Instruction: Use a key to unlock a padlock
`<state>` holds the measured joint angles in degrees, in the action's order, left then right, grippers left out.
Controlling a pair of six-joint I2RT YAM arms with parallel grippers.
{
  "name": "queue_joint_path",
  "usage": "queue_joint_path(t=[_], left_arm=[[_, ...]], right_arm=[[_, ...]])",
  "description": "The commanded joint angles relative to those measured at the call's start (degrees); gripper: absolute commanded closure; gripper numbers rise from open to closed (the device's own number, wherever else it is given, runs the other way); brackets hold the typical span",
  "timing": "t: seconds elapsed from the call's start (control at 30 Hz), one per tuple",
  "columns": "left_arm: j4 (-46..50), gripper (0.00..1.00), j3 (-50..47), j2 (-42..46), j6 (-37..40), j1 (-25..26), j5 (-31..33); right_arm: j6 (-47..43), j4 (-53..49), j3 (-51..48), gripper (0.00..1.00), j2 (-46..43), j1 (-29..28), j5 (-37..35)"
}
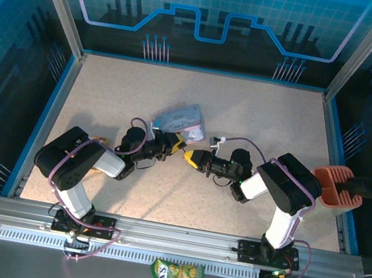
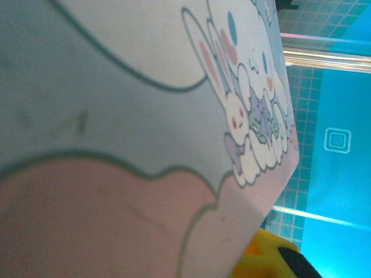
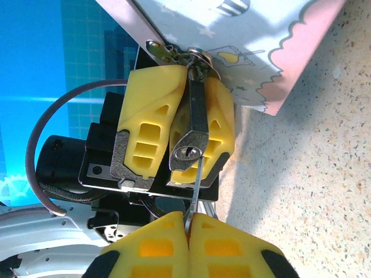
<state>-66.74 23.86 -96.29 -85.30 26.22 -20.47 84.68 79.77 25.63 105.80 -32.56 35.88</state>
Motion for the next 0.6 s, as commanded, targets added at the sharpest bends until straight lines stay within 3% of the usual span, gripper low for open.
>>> queue_joint_path(t=[0.0,0.57], left_arm=[[-6.7,0.98,-0.8,-0.8,-1.3,0.6,-2.5],[-5.1,0.99,-0.8,-1.9,1.4,-1.4,-6.4]], right_arm=[[0.3,2.0,1.2,1.00,-1.8,1.0,1.0],[-0.8,1.9,-1.6,1.00,-2.3,1.4,1.7]])
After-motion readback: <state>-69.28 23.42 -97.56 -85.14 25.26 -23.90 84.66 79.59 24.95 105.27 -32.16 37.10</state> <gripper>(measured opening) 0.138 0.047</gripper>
